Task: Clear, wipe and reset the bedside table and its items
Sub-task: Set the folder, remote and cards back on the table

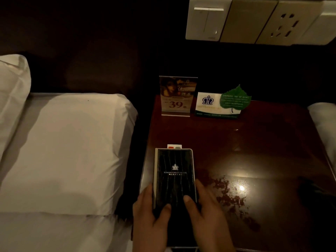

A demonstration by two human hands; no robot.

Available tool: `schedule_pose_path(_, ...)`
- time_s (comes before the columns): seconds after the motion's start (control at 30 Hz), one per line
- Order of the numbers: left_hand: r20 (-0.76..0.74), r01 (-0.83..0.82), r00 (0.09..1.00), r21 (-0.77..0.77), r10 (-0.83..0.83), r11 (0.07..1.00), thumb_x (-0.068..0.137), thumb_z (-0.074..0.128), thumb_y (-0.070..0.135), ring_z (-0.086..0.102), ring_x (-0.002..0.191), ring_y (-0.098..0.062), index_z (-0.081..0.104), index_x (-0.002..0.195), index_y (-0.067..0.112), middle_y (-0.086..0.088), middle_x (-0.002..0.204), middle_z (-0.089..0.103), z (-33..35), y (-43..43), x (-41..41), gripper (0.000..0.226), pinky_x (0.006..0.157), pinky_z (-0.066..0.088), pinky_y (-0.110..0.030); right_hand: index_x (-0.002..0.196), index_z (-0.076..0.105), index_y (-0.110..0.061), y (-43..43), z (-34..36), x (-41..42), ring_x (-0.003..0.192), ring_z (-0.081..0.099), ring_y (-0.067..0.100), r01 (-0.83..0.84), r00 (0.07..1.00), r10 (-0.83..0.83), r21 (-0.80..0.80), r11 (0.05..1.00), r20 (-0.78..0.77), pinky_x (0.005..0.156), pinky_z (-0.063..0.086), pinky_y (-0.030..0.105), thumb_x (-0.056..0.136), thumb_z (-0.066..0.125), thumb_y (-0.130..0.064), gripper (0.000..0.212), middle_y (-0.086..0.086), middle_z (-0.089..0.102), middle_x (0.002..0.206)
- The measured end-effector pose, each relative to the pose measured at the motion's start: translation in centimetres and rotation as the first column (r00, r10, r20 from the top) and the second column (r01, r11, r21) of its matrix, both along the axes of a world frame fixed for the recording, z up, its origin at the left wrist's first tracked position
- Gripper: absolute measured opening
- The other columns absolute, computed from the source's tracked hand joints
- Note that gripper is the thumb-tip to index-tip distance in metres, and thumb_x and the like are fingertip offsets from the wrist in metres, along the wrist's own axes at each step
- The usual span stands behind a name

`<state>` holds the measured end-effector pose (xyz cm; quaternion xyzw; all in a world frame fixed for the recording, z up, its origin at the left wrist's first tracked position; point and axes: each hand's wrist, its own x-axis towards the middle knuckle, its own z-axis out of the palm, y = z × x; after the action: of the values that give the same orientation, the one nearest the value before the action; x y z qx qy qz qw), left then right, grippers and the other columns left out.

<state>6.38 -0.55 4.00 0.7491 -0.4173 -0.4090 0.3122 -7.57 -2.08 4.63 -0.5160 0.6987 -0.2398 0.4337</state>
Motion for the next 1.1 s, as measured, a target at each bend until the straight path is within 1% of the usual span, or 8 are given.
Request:
schedule_pose_path(0.17,-0.089,0.032,0.995,-0.038,-0.035,0.999,0.069,0.061,0.038,0.044,0.120,0.002,0.048,0.129,0.054,0.038,0.121,0.045,0.3,-2.2,0.4,0.063,0.093,0.038,-0.017,0.152,0.026,-0.032,-1.3,-0.1,1.0,0.124,0.042,0.009,0.005,1.000,-0.005,-0.020,1.000,-0.002,0.105,0.040,0.030,0.097,0.052,-0.031,0.060,-0.010,0.045,0.133)
schedule_pose_path(0.33,-0.088,0.066,0.994,-0.055,-0.071,0.996,0.069,0.060,0.037,0.050,0.118,-0.009,0.052,0.132,0.043,0.020,0.122,0.052,0.8,-3.7,-0.2,0.064,0.102,0.047,-0.041,0.146,0.036,-0.032,-3.2,-0.4,0.2,0.116,0.048,0.011,-0.023,0.999,0.019,-0.082,0.996,-0.046,0.097,0.041,0.027,0.096,0.053,-0.031,0.053,-0.010,0.051,0.120)
schedule_pose_path(0.57,-0.076,0.126,0.988,-0.087,-0.132,0.988,0.070,0.062,0.038,0.045,0.125,-0.005,0.042,0.140,0.050,0.025,0.130,0.048,0.1,-3.1,0.4,0.074,0.105,0.044,-0.037,0.151,0.024,-0.033,-2.5,-0.9,0.2,0.121,0.042,0.008,-0.069,0.994,0.061,-0.087,0.994,-0.086,0.102,0.039,0.028,0.093,0.054,-0.040,0.066,-0.013,0.045,0.130)
schedule_pose_path(0.7,-0.189,0.064,0.980,-0.031,-0.069,0.997,0.068,0.063,0.035,0.038,0.137,-0.009,0.038,0.148,0.043,0.016,0.146,0.041,-0.6,-2.8,1.0,0.085,0.114,0.038,-0.046,0.138,0.044,-0.034,-5.7,0.4,-1.5,0.114,0.054,0.016,-0.160,0.973,0.135,-0.127,0.979,-0.186,0.096,0.048,0.035,0.090,0.059,-0.040,0.051,-0.008,0.054,0.124)
schedule_pose_path(0.83,-0.337,-0.009,0.942,-0.009,0.005,1.000,0.061,0.067,0.050,0.041,0.135,-0.009,0.046,0.138,0.053,0.023,0.140,0.045,-1.0,-3.0,1.6,0.080,0.114,0.039,-0.047,0.142,0.043,-0.023,-16.6,4.7,-2.8,0.103,0.059,0.018,-0.122,0.946,-0.017,-0.404,0.906,-0.324,0.087,0.045,0.029,0.092,0.062,-0.030,0.055,0.001,0.052,0.137)
schedule_pose_path(0.9,-0.365,-0.024,0.931,-0.013,0.018,1.000,0.058,0.066,0.055,0.041,0.136,-0.007,0.047,0.137,0.055,0.025,0.140,0.045,-1.3,-2.8,1.6,0.081,0.115,0.038,-0.047,0.147,0.035,-0.025,-22.2,7.1,-2.5,0.114,0.054,0.018,-0.154,0.952,-0.009,-0.503,0.851,-0.306,0.089,0.041,0.028,0.091,0.063,-0.028,0.063,0.002,0.045,0.145)
schedule_pose_path(1.0,-0.357,-0.036,0.934,-0.026,0.025,0.999,0.059,0.067,0.055,0.039,0.137,-0.005,0.045,0.139,0.053,0.023,0.144,0.042,-1.6,-2.4,1.5,0.084,0.116,0.036,-0.046,0.151,0.023,-0.032,-27.5,9.3,-1.9,0.128,0.047,0.025,-0.408,0.860,0.211,-0.377,0.832,-0.465,0.094,0.042,0.033,0.089,0.066,-0.031,0.075,0.003,0.038,0.150)
schedule_pose_path(1.1,-0.347,-0.042,0.937,-0.037,0.026,0.998,0.065,0.067,0.044,0.038,0.138,-0.005,0.046,0.139,0.052,0.021,0.145,0.043,-1.6,-2.5,1.5,0.077,0.118,0.034,-0.045,0.149,0.029,-0.029,-29.6,9.5,-1.9,0.125,0.050,0.029,-0.551,0.713,0.338,-0.193,0.812,-0.614,0.093,0.047,0.039,0.090,0.065,-0.028,0.069,0.007,0.046,0.144)
